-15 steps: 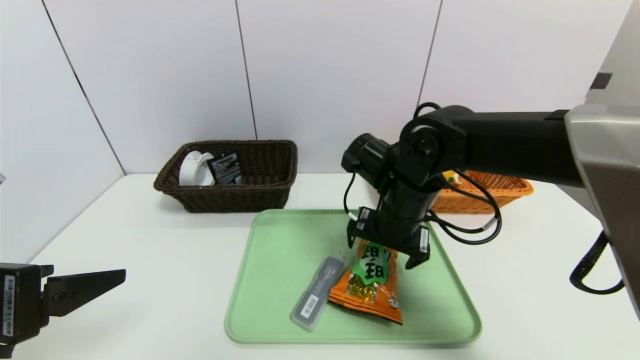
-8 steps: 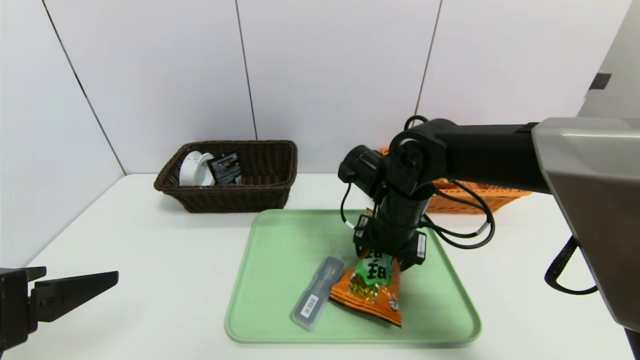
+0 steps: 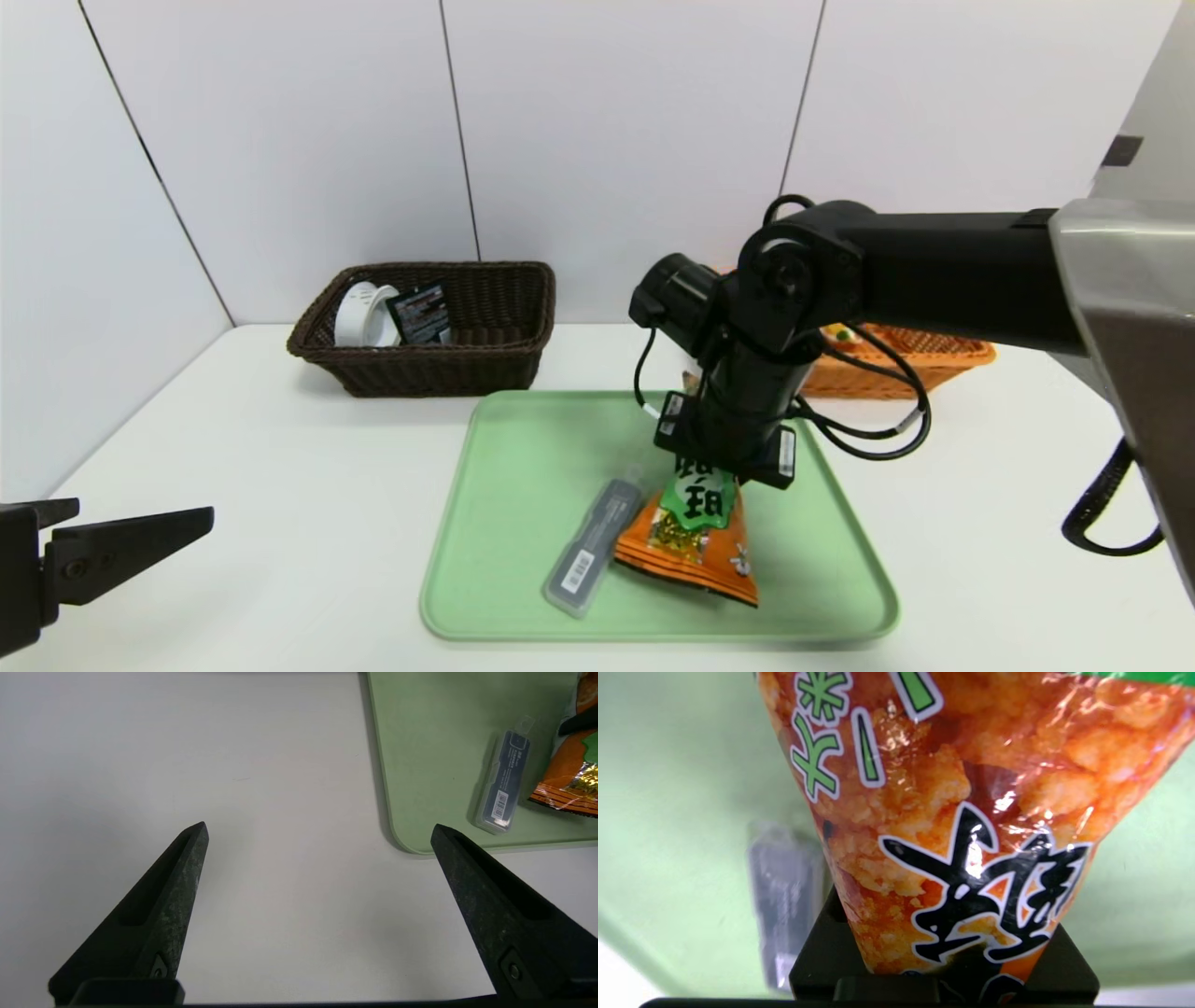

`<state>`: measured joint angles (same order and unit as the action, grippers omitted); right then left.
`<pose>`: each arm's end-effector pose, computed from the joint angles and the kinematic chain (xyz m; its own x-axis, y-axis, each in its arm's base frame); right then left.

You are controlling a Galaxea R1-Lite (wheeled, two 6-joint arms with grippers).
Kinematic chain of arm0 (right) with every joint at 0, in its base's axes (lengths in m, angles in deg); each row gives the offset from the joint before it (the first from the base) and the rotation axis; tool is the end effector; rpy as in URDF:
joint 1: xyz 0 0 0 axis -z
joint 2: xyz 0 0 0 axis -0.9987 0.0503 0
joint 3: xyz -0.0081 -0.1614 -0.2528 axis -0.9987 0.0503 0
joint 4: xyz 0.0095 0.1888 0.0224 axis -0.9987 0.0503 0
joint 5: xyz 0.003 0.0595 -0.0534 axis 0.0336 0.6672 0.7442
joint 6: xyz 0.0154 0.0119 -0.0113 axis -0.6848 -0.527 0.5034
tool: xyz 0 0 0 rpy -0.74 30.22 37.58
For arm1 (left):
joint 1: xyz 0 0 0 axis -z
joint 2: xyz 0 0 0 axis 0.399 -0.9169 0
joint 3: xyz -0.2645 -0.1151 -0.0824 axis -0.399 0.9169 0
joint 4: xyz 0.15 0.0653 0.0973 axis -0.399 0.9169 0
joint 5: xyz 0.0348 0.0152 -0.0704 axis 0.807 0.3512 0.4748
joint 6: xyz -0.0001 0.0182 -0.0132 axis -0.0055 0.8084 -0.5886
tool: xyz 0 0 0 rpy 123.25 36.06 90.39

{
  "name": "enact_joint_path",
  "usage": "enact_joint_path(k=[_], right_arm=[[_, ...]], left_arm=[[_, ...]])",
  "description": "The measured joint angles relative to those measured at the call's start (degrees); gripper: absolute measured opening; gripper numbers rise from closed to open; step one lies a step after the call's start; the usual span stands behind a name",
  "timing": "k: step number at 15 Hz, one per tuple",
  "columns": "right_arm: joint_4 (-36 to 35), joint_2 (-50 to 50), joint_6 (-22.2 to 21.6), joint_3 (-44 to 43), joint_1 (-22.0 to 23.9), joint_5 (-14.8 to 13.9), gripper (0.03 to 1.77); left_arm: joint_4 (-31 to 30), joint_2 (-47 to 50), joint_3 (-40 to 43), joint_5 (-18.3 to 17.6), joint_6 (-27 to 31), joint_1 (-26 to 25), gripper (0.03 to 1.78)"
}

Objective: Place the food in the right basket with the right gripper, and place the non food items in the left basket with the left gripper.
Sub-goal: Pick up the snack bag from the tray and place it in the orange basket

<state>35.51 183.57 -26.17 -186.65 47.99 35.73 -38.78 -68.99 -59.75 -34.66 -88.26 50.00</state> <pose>0.3057 0.2459 0.1762 0.2676 0.0969 -0.9587 0.2785 0.9447 0.1732 0.0767 -0.0323 0.2554 0.8407 -0.1606 -0.5172 0.0892 0.9830 -0.1602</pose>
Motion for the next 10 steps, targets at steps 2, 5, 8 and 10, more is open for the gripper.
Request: enact_joint_path(k=[2,5,8,10], right_arm=[[0.13,-2.6,0.06,-0.06,-0.87,0.21,0.62],[0.18,-6.27,0.37,-0.06,-1.22,0.11,0.62],[-4.11,-10.75,1.46,-0.09,-1.29,-0.43,0.62],[-12.13,-13.95,1.71,-0.09,-0.23,-0.73,0.62]], left_arm=[[0.06,0.05,0.01,0.0,0.17,0.0,1.69],[0.02,0.02,0.12,0.0,0.2,0.0,1.69],[-0.02,-0.13,0.28,0.0,0.2,-0.02,1.69],[-0.39,-0.41,0.28,-0.06,0.2,0.0,1.69]])
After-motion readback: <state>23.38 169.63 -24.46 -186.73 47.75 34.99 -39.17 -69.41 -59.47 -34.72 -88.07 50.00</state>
